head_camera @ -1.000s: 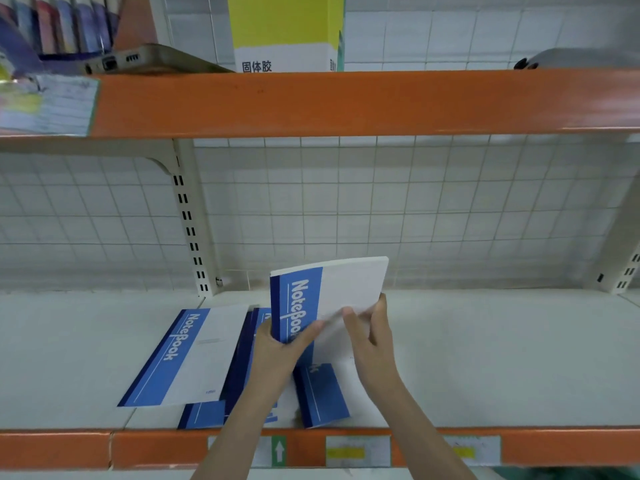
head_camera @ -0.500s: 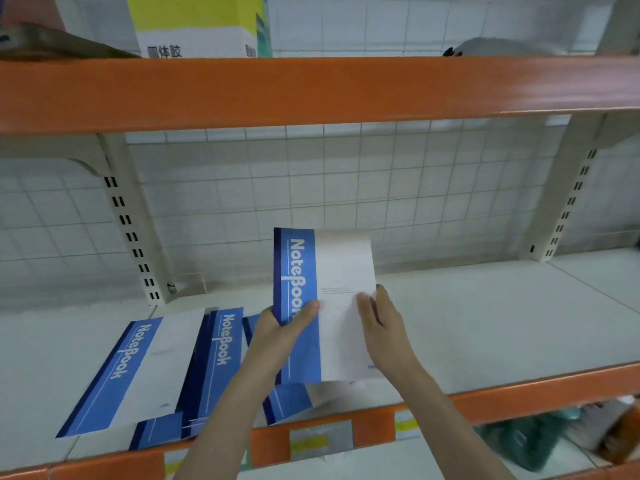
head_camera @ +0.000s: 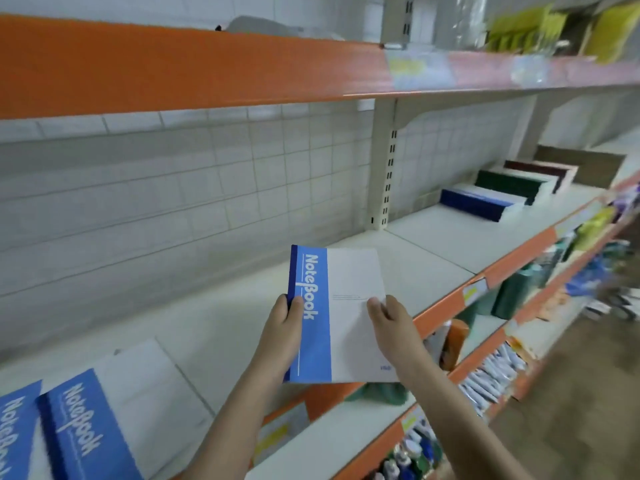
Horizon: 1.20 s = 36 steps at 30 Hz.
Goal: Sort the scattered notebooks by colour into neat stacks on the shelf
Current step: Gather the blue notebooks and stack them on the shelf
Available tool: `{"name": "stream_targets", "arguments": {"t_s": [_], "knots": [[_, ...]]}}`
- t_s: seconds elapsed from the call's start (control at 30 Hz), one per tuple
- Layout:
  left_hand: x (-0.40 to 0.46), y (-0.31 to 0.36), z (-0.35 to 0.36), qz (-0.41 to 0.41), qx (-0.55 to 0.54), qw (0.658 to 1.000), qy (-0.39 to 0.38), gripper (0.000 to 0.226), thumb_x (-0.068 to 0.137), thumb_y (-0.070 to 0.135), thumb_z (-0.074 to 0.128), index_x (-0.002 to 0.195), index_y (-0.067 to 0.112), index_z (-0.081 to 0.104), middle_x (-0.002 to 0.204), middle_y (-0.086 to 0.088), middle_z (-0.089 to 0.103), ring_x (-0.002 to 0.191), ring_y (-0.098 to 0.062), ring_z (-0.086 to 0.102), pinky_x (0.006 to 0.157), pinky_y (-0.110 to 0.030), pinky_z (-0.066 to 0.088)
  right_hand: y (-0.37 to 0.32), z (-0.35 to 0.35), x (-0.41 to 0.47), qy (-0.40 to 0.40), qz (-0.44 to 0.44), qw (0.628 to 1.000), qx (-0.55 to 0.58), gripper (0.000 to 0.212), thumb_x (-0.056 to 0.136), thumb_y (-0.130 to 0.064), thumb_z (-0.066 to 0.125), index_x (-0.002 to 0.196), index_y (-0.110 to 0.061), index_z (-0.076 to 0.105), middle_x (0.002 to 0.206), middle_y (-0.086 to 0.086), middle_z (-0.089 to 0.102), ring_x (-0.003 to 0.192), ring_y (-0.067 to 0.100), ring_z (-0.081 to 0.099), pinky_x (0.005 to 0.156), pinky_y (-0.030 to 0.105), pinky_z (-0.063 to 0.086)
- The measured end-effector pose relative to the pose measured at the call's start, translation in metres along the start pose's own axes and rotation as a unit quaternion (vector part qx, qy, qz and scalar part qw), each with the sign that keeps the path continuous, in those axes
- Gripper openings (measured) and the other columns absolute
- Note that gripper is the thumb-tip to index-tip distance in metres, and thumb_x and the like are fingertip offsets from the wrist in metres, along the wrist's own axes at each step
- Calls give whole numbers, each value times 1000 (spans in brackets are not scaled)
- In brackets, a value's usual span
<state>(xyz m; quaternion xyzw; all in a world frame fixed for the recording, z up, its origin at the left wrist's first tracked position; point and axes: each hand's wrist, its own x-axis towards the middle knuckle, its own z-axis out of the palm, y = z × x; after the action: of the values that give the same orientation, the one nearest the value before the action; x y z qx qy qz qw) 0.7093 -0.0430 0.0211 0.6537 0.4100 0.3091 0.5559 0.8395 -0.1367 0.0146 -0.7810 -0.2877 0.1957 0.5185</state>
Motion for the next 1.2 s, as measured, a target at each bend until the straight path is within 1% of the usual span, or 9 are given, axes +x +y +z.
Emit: {"name": "stream_targets", "arguments": {"t_s": [0.13, 0.37, 0.47, 0.63, 0.77, 0.83, 0.9, 1.0, 1.2], "knots": [[10, 11, 63, -16, -14, 998, -64, 29, 102, 34, 37, 104, 10, 52, 100, -6, 67, 88, -22, 67, 80, -40, 53, 22, -54, 12, 63, 33, 997, -4, 29, 99, -34, 35, 80, -14, 42, 78, 1, 43, 67, 11, 40, 51, 26, 33], [20, 27, 177, -33, -5, 988, -150, 29, 102, 31, 36, 106, 8, 53, 100, -8, 66, 85, -22, 65, 71, -31, 52, 75, -146, 39, 135, 72, 988, -6, 31, 97, -28, 38, 70, -16, 28, 69, -1, 31, 64, 14, 32, 54, 29, 26], [24, 32, 225, -38, -1, 984, -176, 29, 102, 30, 37, 106, 6, 53, 100, -11, 66, 87, -26, 66, 74, -34, 52, 95, -184, 51, 149, 88, 985, 9, 30, 96, -26, 40, 70, -16, 28, 69, 0, 32, 67, 17, 33, 58, 31, 28], [25, 39, 296, -36, -8, 979, -201, 20, 102, 27, 39, 94, 18, 55, 91, -2, 68, 79, -17, 66, 69, -32, 53, 128, -242, 71, 161, 123, 979, 26, 26, 96, -29, 40, 75, -15, 32, 73, 3, 34, 65, 18, 36, 59, 28, 31], [19, 39, 347, -39, 0, 971, -236, 18, 103, 24, 36, 104, 21, 55, 106, -7, 67, 97, -25, 64, 91, -44, 51, 155, -279, 78, 180, 144, 973, 11, 30, 98, -30, 38, 74, -14, 31, 71, 2, 36, 62, 14, 35, 53, 26, 30], [17, 37, 371, -52, -1, 967, -249, 19, 103, 26, 36, 107, 18, 53, 106, -8, 65, 99, -26, 64, 93, -45, 50, 168, -297, 79, 183, 157, 970, 17, 31, 99, -31, 37, 72, -15, 33, 72, 2, 39, 63, 13, 38, 46, 22, 32], [15, 36, 394, -64, 4, 963, -262, 21, 103, 28, 36, 106, 15, 53, 104, -9, 66, 98, -28, 64, 89, -44, 50, 179, -315, 82, 190, 167, 967, 12, 32, 99, -31, 37, 72, -15, 34, 74, 3, 41, 65, 15, 40, 44, 21, 34], [16, 39, 426, -72, -5, 955, -288, 24, 103, 29, 36, 109, 12, 52, 101, -9, 67, 93, -27, 65, 84, -41, 51, 191, -341, 87, 203, 175, 963, 15, 33, 99, -31, 36, 70, -15, 32, 75, 2, 40, 65, 15, 39, 56, 26, 36], [27, 48, 490, -80, -9, 942, -326, 24, 103, 30, 38, 110, 13, 54, 103, -10, 69, 89, -25, 68, 77, -38, 55, 214, -388, 106, 227, 197, 954, 22, 31, 98, -32, 35, 72, -16, 32, 76, 0, 40, 67, 13, 39, 52, 24, 37]]}}
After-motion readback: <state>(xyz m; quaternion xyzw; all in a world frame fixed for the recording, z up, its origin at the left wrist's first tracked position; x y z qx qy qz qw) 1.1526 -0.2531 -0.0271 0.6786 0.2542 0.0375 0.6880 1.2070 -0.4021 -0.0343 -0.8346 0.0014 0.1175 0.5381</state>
